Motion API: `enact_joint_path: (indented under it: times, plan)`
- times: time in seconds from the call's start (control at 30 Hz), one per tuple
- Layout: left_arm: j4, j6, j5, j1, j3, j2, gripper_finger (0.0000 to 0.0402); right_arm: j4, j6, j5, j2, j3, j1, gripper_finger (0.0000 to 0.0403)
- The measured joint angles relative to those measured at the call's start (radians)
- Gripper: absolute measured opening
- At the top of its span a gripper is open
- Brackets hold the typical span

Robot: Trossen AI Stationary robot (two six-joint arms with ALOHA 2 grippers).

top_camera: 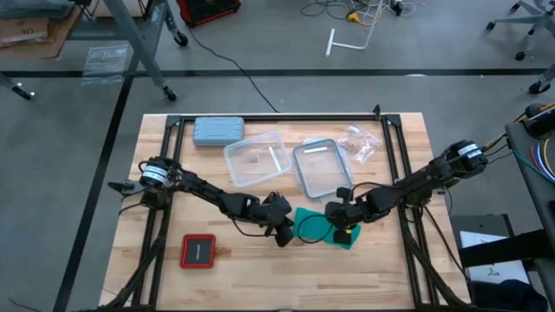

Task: Roll bandage
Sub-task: Roll the blue bandage

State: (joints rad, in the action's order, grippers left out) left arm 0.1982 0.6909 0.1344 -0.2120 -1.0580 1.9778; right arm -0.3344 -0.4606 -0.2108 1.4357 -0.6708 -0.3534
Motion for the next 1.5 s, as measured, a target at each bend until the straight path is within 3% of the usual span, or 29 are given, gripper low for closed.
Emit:
enact_joint_path:
  times: [1.3, 1.5]
  plan:
    - [0.01, -0.122, -0.008, 0.029, -0.075, 0.0, 0.0002, 0.004, -0.011, -0.011, 0.0, 0.0, 0.0, 0.0002]
    - [-0.053, -0.108, -0.048, 0.029, -0.075, -0.057, 0.0003, 0.003, -0.01, -0.019, 0.0, 0.0, 0.0, 0.0002]
